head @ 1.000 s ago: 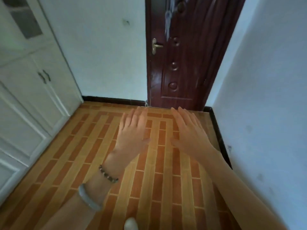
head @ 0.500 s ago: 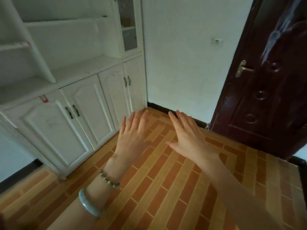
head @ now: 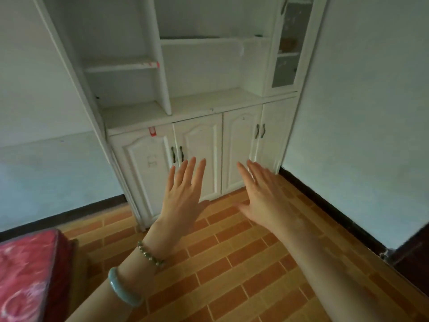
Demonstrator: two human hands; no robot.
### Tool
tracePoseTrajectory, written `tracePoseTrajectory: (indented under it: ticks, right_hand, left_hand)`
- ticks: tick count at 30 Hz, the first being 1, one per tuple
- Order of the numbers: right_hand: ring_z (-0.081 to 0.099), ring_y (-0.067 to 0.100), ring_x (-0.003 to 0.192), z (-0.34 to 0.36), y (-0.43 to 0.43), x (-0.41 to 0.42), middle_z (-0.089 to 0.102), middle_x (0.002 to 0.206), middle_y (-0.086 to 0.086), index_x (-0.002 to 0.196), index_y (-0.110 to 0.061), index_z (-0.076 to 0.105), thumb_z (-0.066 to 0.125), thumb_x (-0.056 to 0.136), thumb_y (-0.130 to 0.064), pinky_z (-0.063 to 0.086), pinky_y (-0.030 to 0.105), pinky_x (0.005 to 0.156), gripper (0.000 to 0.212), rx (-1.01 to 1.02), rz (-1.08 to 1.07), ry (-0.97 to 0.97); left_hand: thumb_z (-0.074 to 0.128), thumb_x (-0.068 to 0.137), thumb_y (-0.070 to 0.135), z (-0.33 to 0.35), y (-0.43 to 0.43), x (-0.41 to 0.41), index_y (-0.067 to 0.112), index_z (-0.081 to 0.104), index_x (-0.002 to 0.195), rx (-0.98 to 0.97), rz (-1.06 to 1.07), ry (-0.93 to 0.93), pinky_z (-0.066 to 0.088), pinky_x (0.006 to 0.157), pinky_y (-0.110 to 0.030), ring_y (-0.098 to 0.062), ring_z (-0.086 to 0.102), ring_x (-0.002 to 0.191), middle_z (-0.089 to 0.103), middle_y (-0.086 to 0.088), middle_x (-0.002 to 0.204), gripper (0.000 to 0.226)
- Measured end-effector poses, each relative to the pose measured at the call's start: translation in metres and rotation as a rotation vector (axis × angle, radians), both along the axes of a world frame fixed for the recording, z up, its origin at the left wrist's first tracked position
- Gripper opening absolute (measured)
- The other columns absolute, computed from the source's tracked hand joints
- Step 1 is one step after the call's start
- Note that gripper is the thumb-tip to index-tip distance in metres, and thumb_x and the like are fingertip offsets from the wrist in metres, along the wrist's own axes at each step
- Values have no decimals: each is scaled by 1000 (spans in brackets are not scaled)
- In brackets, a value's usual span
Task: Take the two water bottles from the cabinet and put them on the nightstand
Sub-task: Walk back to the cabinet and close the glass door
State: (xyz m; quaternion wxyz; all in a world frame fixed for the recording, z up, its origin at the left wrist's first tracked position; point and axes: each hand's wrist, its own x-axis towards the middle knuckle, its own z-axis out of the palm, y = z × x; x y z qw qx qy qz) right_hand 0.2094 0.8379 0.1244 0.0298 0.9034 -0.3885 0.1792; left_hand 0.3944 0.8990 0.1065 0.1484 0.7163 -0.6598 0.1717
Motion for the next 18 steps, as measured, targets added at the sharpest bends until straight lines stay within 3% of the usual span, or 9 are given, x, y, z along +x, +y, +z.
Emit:
tracePoseTrajectory:
  ticks: [4, 8, 12, 18]
  right_hand:
    - [6, 25, 141, 8, -57, 31, 8, 155, 10, 145, -21, 0, 63, 82, -41, 8, 43, 116, 92, 25, 126, 11]
    - [2, 24, 141, 15, -102, 69, 4, 155, 9, 144, -22, -3, 61, 82, -44, 5, 42, 116, 92, 17, 245, 24]
    - [2, 24, 141, 24, -130, 112, 3, 155, 9, 144, -21, -2, 61, 83, -43, 2, 40, 114, 91, 12, 353, 26]
    - [3, 27, 141, 31, -157, 186, 5, 155, 12, 145, -19, -1, 61, 82, -44, 6, 42, 115, 92, 7, 500, 32]
  left_hand:
    - [63, 81, 44, 6, -34, 18, 16, -2, 147, -28, 114, 43, -10, 111, -42, -29, -2, 142, 4, -12, 156, 96]
    - [68, 77, 44, 10, -56, 43, 14, 9, 147, -47, 258, 37, -6, 110, -45, -31, 6, 142, 12, -14, 155, 96]
    - [62, 80, 49, 13, -65, 74, 19, -1, 147, -54, 384, 39, -10, 111, -43, -28, -1, 142, 3, -9, 156, 96]
    - [67, 78, 45, 18, -67, 135, 15, 6, 147, -86, 542, 66, 4, 115, -50, -31, 7, 142, 13, -13, 155, 97]
